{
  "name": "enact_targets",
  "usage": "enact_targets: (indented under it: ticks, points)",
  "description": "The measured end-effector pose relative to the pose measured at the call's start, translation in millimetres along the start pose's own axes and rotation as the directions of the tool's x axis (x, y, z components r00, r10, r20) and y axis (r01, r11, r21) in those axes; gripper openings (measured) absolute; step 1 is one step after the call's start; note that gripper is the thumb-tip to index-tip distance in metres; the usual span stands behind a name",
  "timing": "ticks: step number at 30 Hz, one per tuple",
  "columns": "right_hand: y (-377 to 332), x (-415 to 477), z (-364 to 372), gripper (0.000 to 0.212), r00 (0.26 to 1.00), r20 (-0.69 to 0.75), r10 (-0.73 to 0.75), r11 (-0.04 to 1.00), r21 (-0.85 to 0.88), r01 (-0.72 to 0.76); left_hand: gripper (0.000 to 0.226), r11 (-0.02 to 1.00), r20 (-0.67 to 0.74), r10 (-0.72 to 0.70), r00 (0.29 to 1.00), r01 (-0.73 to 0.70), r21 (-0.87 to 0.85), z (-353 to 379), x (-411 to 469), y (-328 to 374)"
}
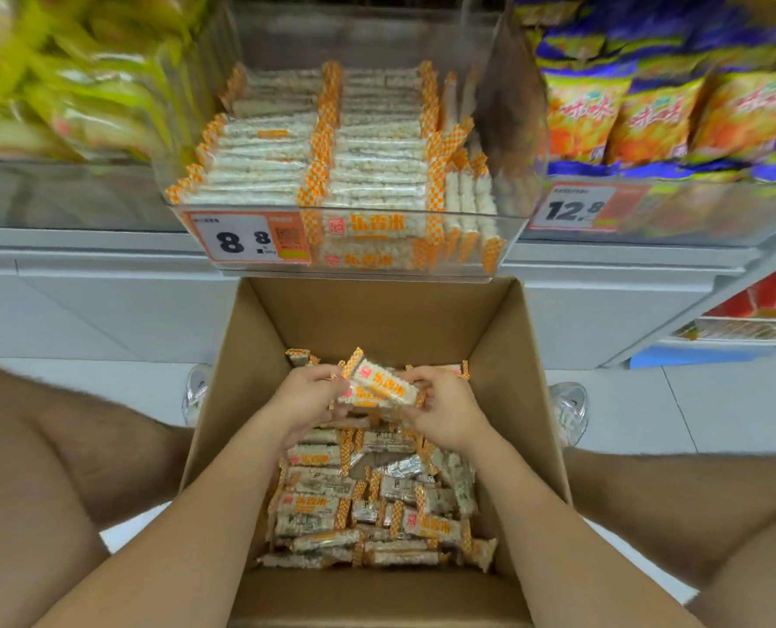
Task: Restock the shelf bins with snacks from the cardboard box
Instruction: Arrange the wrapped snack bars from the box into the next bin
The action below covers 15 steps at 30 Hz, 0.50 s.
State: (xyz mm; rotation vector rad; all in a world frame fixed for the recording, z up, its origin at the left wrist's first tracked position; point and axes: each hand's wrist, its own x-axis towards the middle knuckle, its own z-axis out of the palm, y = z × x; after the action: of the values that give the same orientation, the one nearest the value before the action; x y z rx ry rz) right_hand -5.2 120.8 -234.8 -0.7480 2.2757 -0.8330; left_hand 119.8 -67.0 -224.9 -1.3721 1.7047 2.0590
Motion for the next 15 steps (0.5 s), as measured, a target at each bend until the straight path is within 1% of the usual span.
enact_targets:
  ticks: [1, 3, 5, 6, 8, 9, 11, 13, 15]
  points:
    - [-6, -3, -5, 0.044, 0.999, 0.007, -0.049, 0.998, -0.039, 0.049, 0.019, 0.997, 0.035, -0.019, 0.999, 0.022, -0.078, 2, -8, 8]
    - [-18, -8, -16, 0.042, 0.993, 0.016, -0.12, 0.986, -0.112, 0.121, 0.029, 0.983, 0.084, -0.006, 0.996, 0.022, -0.184, 3, -23, 23]
    - [-31, -13, -26, 0.041, 0.98, 0.021, -0.198, 0.96, -0.198, 0.198, 0.042, 0.977, 0.113, 0.057, 0.992, -0.032, -0.212, 1, -38, 36]
    - [-38, -17, -32, 0.041, 0.974, 0.022, -0.226, 0.949, -0.22, 0.226, 0.046, 0.985, 0.127, 0.106, 0.986, -0.086, -0.152, -2, -46, 43]
    - [-52, -21, -45, 0.039, 0.961, 0.026, -0.276, 0.933, -0.234, 0.274, 0.041, 0.973, 0.136, 0.219, 0.966, -0.227, 0.048, -5, -63, 54]
    - [-60, -24, -52, 0.038, 0.953, 0.041, -0.299, 0.922, -0.244, 0.3, 0.036, 0.947, 0.126, 0.271, 0.954, -0.288, 0.143, -6, -71, 61]
    - [-80, -34, -70, 0.039, 0.945, 0.12, -0.303, 0.915, -0.243, 0.324, 0.027, 0.884, 0.126, 0.356, 0.926, -0.377, 0.278, -7, -89, 78]
    - [-100, -43, -90, 0.04, 0.932, 0.176, -0.318, 0.913, -0.21, 0.351, 0.024, 0.823, 0.166, 0.42, 0.892, -0.452, 0.344, -9, -108, 98]
    - [-121, -56, -111, 0.04, 0.922, 0.137, -0.363, 0.913, -0.147, 0.381, 0.025, 0.769, 0.186, 0.484, 0.855, -0.517, 0.376, -13, -125, 121]
